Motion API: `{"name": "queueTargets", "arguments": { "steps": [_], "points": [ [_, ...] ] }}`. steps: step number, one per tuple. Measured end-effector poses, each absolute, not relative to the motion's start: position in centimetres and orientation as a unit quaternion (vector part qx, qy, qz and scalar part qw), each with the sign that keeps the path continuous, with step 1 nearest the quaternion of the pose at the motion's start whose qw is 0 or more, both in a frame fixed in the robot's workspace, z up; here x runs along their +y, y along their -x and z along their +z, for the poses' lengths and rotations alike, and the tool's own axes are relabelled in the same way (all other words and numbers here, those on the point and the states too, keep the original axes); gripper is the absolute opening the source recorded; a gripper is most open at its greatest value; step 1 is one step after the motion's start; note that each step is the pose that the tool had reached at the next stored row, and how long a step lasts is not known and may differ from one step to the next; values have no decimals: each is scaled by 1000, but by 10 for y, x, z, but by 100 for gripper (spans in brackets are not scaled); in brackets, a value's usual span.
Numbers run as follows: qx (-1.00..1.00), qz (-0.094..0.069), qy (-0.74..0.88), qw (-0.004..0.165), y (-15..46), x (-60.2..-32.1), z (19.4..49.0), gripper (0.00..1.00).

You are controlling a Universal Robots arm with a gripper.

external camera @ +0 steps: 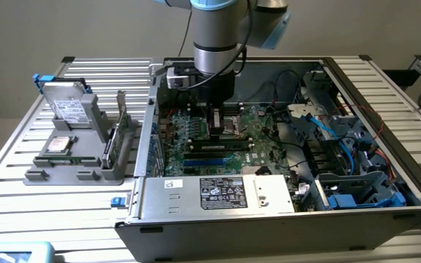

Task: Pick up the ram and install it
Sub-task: 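Press down the ram until it locks into place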

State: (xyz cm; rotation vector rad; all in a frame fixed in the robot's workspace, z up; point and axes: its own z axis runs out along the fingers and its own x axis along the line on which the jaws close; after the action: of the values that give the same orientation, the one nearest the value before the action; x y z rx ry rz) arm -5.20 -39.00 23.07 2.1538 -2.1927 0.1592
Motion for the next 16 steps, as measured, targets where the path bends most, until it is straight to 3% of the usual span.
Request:
{"name": "queueTargets", "arguments": {
  "steps": [16],
  "points": [
    [-712, 44, -700, 40, 28, -393, 246, 11]
  ]
}}
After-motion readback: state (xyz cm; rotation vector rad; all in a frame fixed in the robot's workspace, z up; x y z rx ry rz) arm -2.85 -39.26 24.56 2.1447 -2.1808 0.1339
